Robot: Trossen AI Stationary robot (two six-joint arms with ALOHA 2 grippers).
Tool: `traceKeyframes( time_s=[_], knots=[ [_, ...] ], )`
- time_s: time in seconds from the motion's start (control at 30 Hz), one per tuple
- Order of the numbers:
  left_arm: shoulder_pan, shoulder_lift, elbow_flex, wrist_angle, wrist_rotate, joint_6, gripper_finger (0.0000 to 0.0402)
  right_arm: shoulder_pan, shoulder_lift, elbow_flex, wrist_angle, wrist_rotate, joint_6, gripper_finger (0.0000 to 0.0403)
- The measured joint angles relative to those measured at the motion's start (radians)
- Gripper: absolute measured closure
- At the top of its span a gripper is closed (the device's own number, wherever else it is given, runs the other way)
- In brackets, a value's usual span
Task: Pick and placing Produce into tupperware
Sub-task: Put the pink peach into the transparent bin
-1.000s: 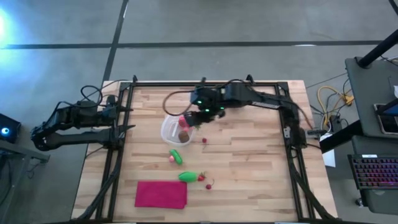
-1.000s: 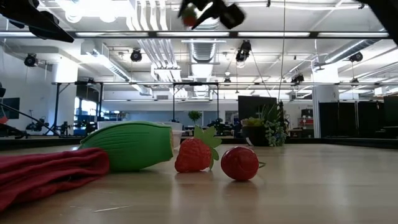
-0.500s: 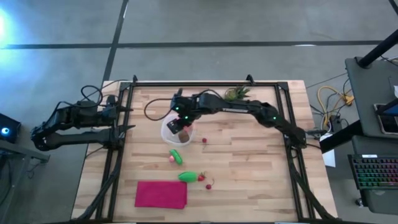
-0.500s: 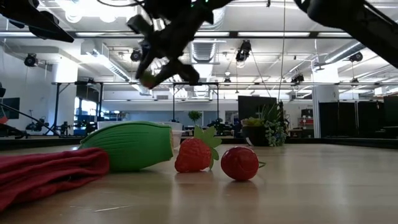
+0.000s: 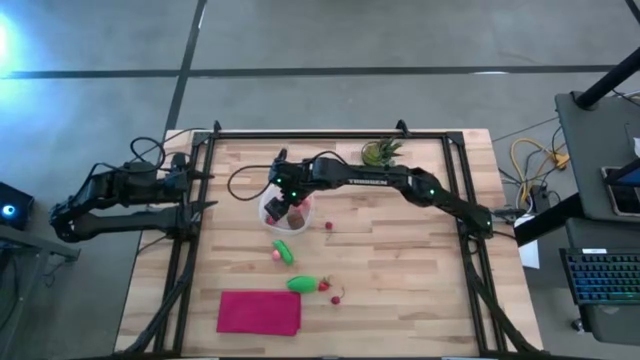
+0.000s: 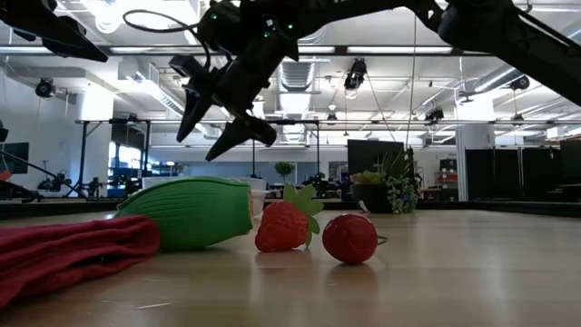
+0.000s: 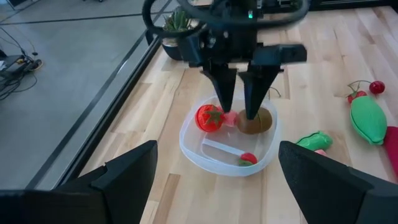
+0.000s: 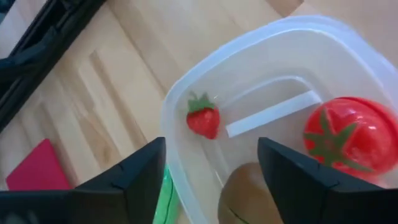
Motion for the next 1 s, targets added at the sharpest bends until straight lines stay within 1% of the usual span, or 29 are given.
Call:
traceKeyframes(
  time_s=[0.1, 0.2, 0.3, 0.4, 0.43, 0.53, 0.6, 0.67, 0.77, 0.87, 0.93, 1.0],
  knots=[
    [0.0, 0.0, 0.0, 0.0, 0.0, 0.0, 0.0082, -0.003, -0.054, 0.018, -0.084, 0.003, -0.062, 0.0141],
    [0.0, 0.0, 0.0, 0.0, 0.0, 0.0, 0.0082, -0.003, -0.169, 0.016, -0.206, 0.039, -0.126, 0.0141],
    [0.0, 0.0, 0.0, 0.0, 0.0, 0.0, 0.0082, -0.002, -0.272, 0.017, -0.348, 0.098, -0.139, 0.0147],
    [0.0, 0.0, 0.0, 0.001, 0.002, -0.009, 0.0082, 0.003, -0.351, 0.015, -0.432, 0.185, -0.108, 0.0154],
    [0.0, 0.0, 0.0, 0.002, 0.013, -0.061, 0.0082, 0.005, -0.377, 0.015, -0.45, 0.198, -0.088, 0.0156],
    [0.0, 0.003, 0.0, 0.035, 0.091, -0.345, 0.0082, 0.006, -0.43, 0.016, -0.513, 0.194, -0.032, 0.016],
    [0.0, 0.004, 0.0, 0.088, 0.086, -0.462, 0.0082, 0.017, -0.434, 0.015, -0.575, 0.194, -0.026, 0.016],
    [0.0, 0.006, 0.0, 0.143, 0.079, -0.497, 0.0082, 0.032, -0.424, 0.012, -0.633, 0.199, -0.023, 0.016],
    [-0.001, 0.007, 0.0, 0.216, 0.095, -0.522, 0.0082, 0.05, -0.412, 0.006, -0.697, 0.198, -0.007, 0.0161],
    [-0.001, 0.004, 0.0, 0.254, 0.102, -0.64, 0.0082, 0.062, -0.409, -0.004, -0.727, 0.209, -0.028, 0.0161],
    [0.0, 0.006, 0.0, 0.252, 0.14, -0.674, 0.0082, 0.07, -0.407, -0.018, -0.727, 0.216, -0.061, 0.0162],
    [-0.001, 0.028, 0.0, 0.249, 0.158, -0.755, 0.0082, 0.081, -0.405, -0.031, -0.725, 0.229, -0.103, 0.0164]
  ],
)
